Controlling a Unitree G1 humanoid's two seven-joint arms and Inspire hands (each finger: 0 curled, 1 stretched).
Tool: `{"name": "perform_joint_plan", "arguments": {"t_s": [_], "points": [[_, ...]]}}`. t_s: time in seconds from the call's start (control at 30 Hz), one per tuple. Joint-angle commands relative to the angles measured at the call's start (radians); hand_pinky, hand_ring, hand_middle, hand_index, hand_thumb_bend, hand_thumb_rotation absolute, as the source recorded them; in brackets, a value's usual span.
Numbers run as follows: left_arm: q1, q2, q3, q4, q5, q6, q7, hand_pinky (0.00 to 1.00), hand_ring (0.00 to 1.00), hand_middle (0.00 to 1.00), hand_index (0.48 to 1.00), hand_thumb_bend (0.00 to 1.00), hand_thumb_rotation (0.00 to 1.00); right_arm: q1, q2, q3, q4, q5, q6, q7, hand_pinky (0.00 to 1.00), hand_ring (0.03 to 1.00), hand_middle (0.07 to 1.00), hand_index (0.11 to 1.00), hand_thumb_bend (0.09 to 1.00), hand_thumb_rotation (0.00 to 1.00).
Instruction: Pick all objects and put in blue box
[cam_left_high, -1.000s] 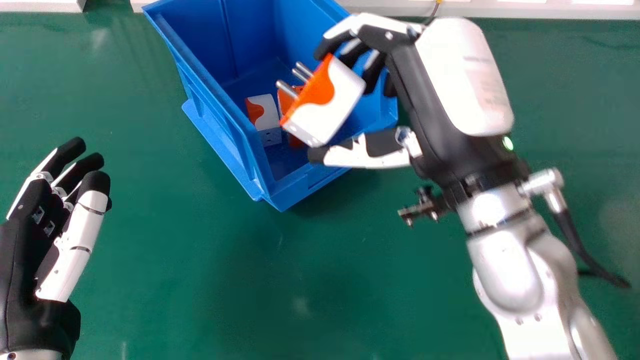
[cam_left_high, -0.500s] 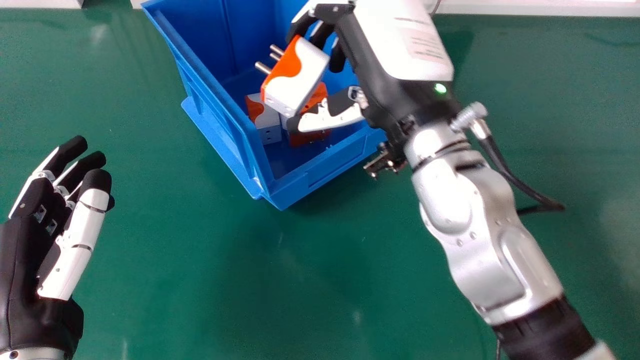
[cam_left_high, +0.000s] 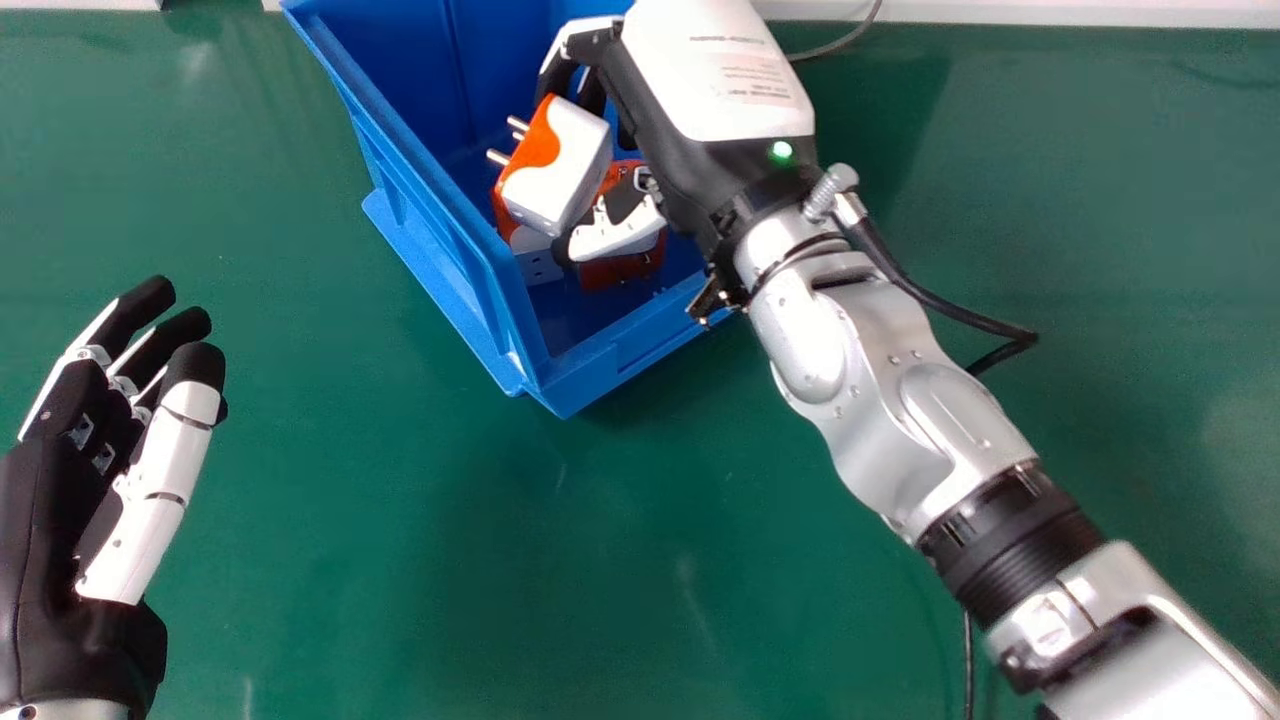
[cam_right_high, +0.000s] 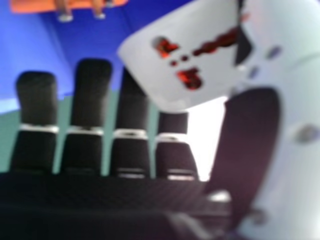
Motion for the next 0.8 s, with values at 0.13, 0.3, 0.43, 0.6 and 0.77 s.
{"name": "perform_joint_plan", "arguments": {"t_s": [0.13,0.3,0.43,0.6,0.77], "points": [[0.015,-0.002,-0.001,-0.022,0.004,-0.017,0.002,0.81,0.83,0.84,0.842,0.53,0.52,-0.131,0.023,0.019,0.099,0.004,0.003,-0.043,0.29,0.422,0.536,0.523,0.49,0.0],[0.022,-0.001,-0.001,-0.023,0.012,-0.027,-0.002,0.82,0.83,0.84,0.849,0.52,0.52,-0.191,0.034,0.042,0.196,0.0,0.008,-0.066,0.3,0.425,0.54,0.514,0.491,0.0],[0.025,-0.005,0.003,-0.009,-0.003,-0.044,-0.013,0.82,0.83,0.84,0.851,0.51,0.52,-0.225,0.041,0.058,0.249,0.0,0.017,-0.065,0.31,0.429,0.542,0.515,0.491,0.0],[0.032,-0.005,-0.001,-0.019,-0.002,-0.037,-0.011,0.82,0.84,0.84,0.851,0.5,0.52,-0.257,0.05,0.073,0.308,0.007,0.012,-0.066,0.3,0.429,0.544,0.52,0.49,0.0],[0.03,-0.004,0.001,-0.008,-0.006,-0.047,-0.015,0.82,0.84,0.84,0.853,0.49,0.52,-0.278,0.064,0.076,0.349,0.016,0.029,-0.052,0.3,0.434,0.547,0.519,0.49,0.0]]}}
